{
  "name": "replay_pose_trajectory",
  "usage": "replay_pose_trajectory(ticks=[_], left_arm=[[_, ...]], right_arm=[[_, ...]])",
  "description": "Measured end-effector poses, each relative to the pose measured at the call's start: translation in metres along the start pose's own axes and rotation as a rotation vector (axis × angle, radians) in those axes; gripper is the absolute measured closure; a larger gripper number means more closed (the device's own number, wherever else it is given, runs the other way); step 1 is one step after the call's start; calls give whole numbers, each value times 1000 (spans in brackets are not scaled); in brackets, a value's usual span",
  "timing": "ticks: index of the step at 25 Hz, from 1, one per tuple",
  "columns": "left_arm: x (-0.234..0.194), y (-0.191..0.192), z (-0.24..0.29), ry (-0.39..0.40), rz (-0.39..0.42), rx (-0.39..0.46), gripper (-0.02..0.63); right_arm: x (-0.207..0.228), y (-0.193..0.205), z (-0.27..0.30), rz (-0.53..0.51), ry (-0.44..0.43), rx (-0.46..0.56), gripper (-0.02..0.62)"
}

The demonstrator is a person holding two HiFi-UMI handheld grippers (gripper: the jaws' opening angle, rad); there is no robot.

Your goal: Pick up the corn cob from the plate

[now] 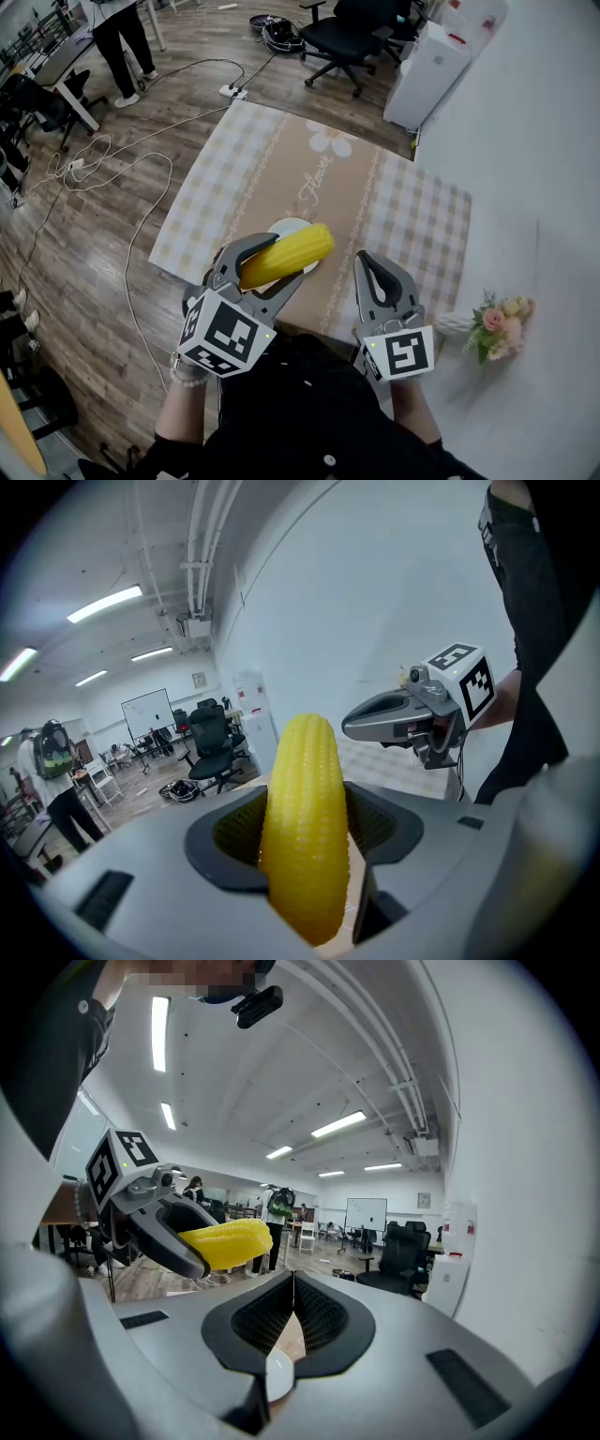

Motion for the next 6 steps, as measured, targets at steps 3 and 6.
replay_pose_trajectory(ticks=[3,6], left_arm=[[0,0,0,2,0,-1,347],[1,1,0,5,1,-1,347]], right_arm=[[-1,0,0,-3,-1,-5,554],[-1,0,0,-7,1,-10,554]])
Point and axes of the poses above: the fingertips, and each gripper's own axes: z forward along the fingers, x to its right, y out of its underside, the point moved 2 cm from there along -z, backward along the fingers, and after that the axes turned 12 degrees about -y, right-handed, at the moved point
